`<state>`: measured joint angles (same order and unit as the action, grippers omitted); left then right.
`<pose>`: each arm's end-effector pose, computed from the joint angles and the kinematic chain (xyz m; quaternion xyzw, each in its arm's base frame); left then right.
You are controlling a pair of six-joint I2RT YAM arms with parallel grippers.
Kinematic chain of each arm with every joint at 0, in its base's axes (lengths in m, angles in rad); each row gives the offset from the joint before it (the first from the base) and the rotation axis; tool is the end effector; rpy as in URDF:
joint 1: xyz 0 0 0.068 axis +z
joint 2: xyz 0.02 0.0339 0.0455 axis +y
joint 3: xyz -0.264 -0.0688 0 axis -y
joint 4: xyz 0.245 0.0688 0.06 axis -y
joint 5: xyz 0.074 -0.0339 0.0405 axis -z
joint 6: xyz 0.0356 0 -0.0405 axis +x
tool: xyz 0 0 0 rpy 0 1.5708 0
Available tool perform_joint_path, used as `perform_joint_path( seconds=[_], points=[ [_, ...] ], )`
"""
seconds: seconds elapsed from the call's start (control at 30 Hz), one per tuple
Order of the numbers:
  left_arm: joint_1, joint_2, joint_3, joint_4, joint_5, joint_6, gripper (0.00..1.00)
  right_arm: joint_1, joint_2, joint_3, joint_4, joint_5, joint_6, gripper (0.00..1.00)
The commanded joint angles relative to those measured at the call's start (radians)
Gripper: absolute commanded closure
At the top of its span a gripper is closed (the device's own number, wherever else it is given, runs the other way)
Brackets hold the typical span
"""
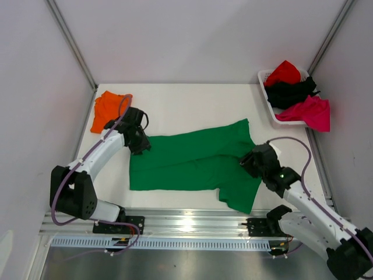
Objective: Fold and stack the t-shirts
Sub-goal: Fold the tshirt
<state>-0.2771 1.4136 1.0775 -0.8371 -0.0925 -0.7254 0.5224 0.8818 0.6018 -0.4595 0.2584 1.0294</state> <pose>0.2626 -0.0713 0.2492 -0.2266 0.9527 -0.0551 0.1948 0.1643 0.0841 0.2342 0.2779 0.8652 0.1963 0.3684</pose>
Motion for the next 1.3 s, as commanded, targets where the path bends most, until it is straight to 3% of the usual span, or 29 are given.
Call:
perform_joint_path(
  seconds=[0.0, 0.27, 0.5, 0.93, 1.27],
  points=[
    [-0.01, 0.004, 0.016, 0.029, 0.016, -0.002, 0.6, 0.008, -0.118, -0.074, -0.152, -0.015, 0.248, 0.56],
    [-0.011, 0.015, 0.01, 0.036, 0.028, 0.004, 0.6, 0.025, -0.263, -0.08, -0.488, 0.045, 0.429, 0.55],
    [-0.013, 0.008, 0.007, 0.036, 0.023, 0.004, 0.6, 0.028, -0.333, -0.12, -0.62, 0.005, 0.537, 0.55],
    [-0.013, -0.038, -0.008, 0.041, 0.033, -0.005, 0.6, 0.09, -0.169, -0.106, -0.636, -0.039, 0.589, 0.58],
    [-0.013, -0.054, -0.022, 0.041, 0.034, -0.009, 0.6, 0.312, -0.08, -0.151, -0.616, -0.057, 0.713, 0.58]
  ],
)
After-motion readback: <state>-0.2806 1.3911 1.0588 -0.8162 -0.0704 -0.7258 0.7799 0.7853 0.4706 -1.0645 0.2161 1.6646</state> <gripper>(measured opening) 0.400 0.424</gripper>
